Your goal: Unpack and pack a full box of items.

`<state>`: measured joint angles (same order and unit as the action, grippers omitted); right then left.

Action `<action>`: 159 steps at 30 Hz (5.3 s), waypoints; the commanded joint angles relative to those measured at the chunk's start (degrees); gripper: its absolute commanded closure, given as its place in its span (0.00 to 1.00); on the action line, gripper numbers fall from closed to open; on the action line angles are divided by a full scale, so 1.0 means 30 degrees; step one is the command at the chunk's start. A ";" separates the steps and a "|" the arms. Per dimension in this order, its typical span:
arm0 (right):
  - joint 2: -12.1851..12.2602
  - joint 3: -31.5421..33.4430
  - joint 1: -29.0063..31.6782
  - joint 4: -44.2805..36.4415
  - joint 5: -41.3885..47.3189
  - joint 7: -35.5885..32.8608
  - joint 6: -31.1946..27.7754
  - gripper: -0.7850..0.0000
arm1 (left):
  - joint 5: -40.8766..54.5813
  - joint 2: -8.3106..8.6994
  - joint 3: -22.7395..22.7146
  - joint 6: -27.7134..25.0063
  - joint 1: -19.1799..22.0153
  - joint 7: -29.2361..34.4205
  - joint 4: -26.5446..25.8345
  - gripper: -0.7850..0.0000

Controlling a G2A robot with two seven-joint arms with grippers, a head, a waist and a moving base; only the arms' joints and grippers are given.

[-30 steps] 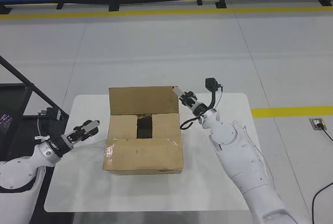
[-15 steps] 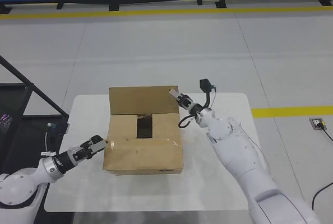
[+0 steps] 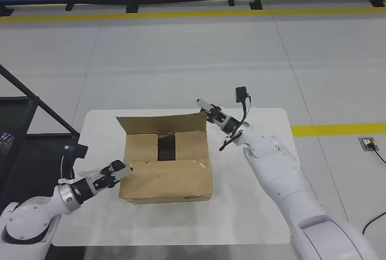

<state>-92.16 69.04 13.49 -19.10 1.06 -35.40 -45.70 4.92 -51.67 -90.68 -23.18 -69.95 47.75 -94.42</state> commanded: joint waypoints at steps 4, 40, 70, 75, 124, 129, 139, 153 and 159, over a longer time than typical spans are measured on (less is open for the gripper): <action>0.0362 0.0545 0.0385 -0.1028 0.2013 -0.4560 -0.0230 0.00 | -0.0169 -0.0010 0.0319 -0.0057 0.0080 0.0062 -0.0003 0.00; 0.2254 -0.0281 0.6132 -1.2031 0.1773 -0.8490 1.3266 0.00 | -0.2017 -0.0132 0.1209 -0.0809 0.1161 -0.2001 0.0822 0.00; 0.2410 -0.0631 0.6504 -1.1870 0.1020 -0.6935 1.4002 0.00 | 0.2709 -0.0056 -0.1414 0.2147 -0.0065 -0.3322 0.2508 0.00; 0.2410 -0.0631 0.6504 -1.1870 0.1020 -0.6935 1.4002 0.00 | 0.4728 -0.0438 -0.1084 0.2495 -0.2292 -0.6242 0.2287 0.00; 0.2410 -0.0631 0.6504 -1.1870 0.1020 -0.6935 1.4002 0.00 | 0.3350 -0.2504 0.1384 0.1532 -0.2913 -1.7335 -0.0866 0.00; 0.2410 -0.0631 0.6504 -1.1870 0.1020 -0.6935 1.4002 0.00 | 0.2371 -0.2625 0.1504 0.1722 -0.3162 -1.7329 -0.1787 0.00; 0.2410 -0.0631 0.6504 -1.1870 0.1020 -0.6935 1.4002 0.00 | 0.0859 -0.2829 0.1853 0.1946 -0.3206 -1.6359 -0.2388 0.00; 0.2629 -0.0112 0.7786 -1.3912 0.1028 -0.4676 1.2973 0.00 | 0.0830 -0.2864 0.1195 0.2238 -0.2424 -1.3051 -0.2069 0.00; 0.2702 -0.0087 0.8187 -1.4696 0.0991 -0.3691 1.3280 0.00 | 0.1884 -0.2857 0.0686 0.2709 -0.2064 -1.1584 -0.1724 0.00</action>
<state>-84.04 68.89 38.03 -62.99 3.58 -46.47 -6.37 10.20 -60.23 -88.43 -15.26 -76.27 12.39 -99.78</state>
